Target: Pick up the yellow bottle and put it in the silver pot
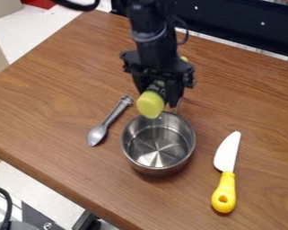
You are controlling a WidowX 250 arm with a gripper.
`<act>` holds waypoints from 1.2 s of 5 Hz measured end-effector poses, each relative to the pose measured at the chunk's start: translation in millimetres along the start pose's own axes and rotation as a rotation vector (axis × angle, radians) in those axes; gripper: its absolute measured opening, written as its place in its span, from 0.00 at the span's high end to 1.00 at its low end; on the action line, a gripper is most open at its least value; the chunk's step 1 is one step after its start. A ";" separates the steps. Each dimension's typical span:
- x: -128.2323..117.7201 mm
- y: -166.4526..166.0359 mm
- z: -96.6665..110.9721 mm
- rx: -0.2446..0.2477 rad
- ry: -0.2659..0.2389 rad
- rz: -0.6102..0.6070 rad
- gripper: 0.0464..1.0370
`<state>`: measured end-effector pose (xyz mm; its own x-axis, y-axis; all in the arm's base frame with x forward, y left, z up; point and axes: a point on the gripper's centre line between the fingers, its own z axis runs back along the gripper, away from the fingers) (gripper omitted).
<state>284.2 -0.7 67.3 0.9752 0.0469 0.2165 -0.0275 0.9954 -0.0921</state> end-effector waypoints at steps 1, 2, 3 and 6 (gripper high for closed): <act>-10.9 4.0 -1.9 0.011 -0.028 -0.030 0.41; -19.9 1.0 2.3 -0.014 -0.001 -0.061 0.41; -27.4 0.4 5.9 -0.016 0.014 -0.061 0.41; -43.4 -12.1 -13.3 0.011 -0.023 -0.057 0.33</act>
<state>245.1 -15.9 46.1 0.9698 -0.0079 0.2438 0.0252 0.9974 -0.0681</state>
